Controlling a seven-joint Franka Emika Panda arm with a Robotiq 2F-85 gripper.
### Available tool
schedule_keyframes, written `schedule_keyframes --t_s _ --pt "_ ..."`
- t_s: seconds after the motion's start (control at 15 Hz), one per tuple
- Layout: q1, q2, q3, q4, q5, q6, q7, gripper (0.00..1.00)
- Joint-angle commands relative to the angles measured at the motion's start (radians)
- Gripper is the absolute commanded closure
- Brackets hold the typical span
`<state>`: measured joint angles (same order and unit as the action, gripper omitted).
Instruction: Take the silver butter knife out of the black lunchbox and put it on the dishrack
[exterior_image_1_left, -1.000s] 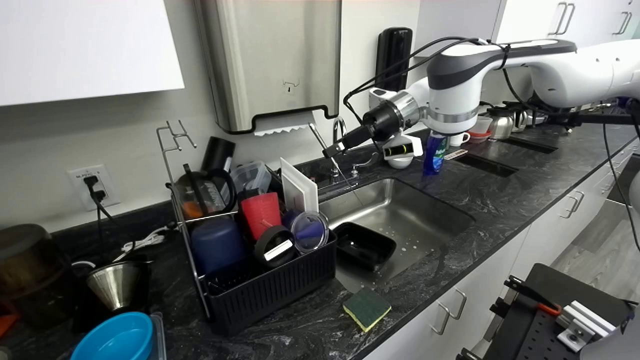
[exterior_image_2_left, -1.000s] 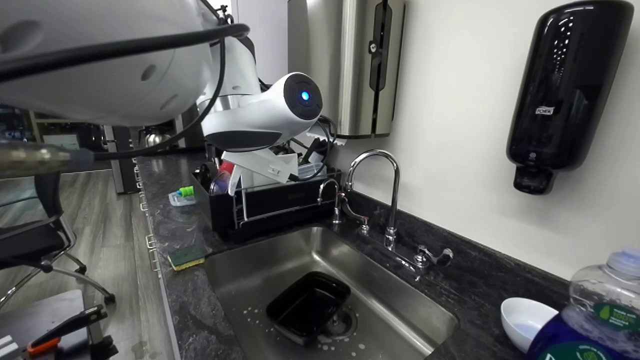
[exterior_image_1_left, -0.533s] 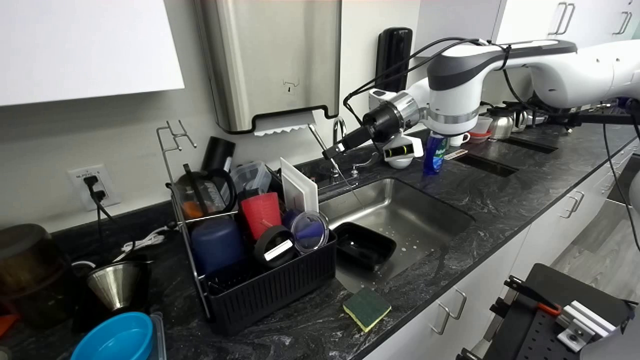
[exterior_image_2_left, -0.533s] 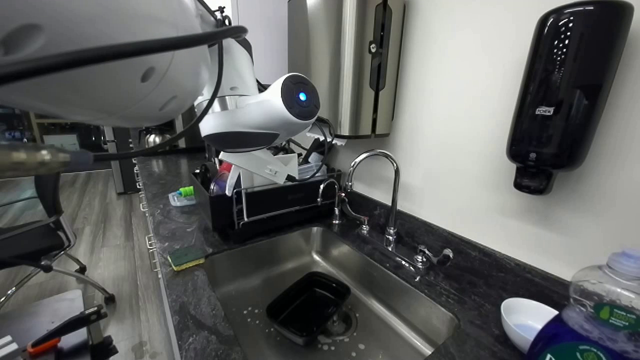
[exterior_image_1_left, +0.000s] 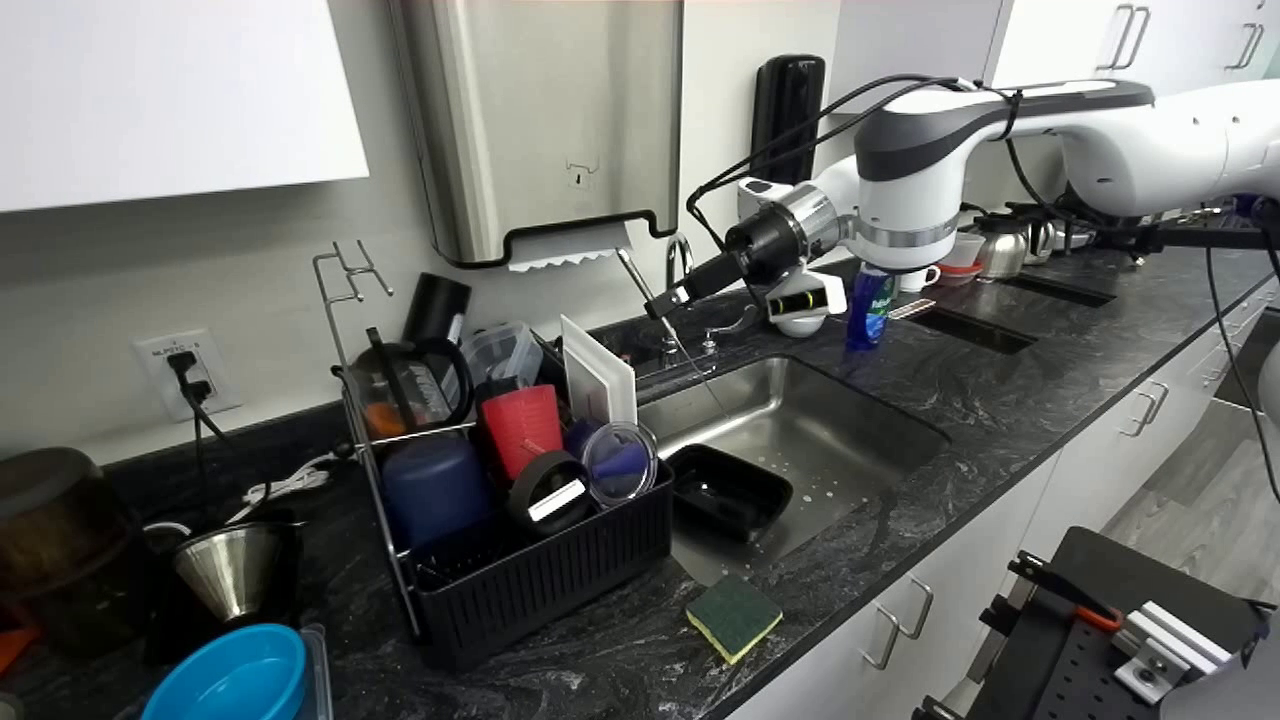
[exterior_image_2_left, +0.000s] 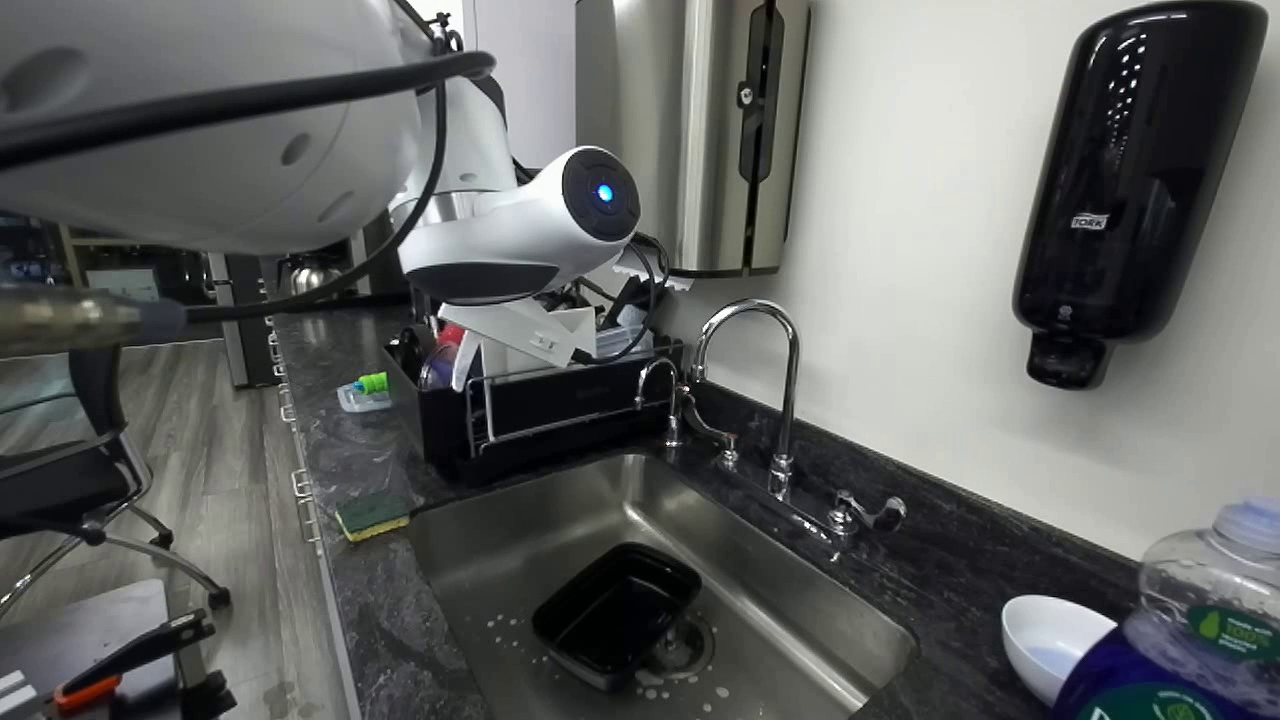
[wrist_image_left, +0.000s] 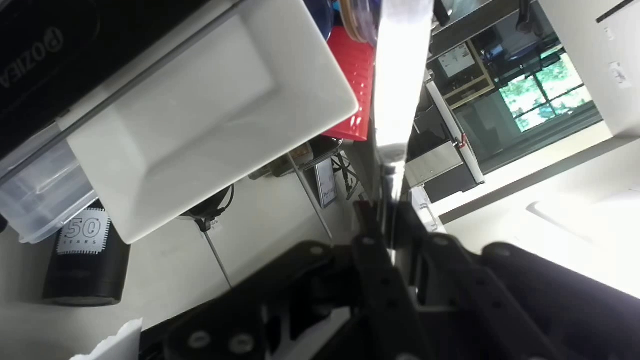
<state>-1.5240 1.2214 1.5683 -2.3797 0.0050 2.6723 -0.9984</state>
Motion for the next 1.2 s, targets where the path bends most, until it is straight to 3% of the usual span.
schedule_keyframes --t_s 0.0,0.07,0.13,0.87,1.13 --pt "-0.001 0.015 -0.001 0.001 -0.031 -0.002 0.023 0.86" --pt "-0.001 0.015 -0.001 0.001 -0.031 -0.002 0.023 0.86" --pt "-0.002 0.013 0.001 0.005 -0.033 -0.013 0.021 0.97" --pt "-0.011 0.151 0.136 -0.032 -0.055 -0.003 0.004 0.97" --pt "-0.006 0.232 0.139 -0.066 -0.081 0.007 -0.009 0.97"
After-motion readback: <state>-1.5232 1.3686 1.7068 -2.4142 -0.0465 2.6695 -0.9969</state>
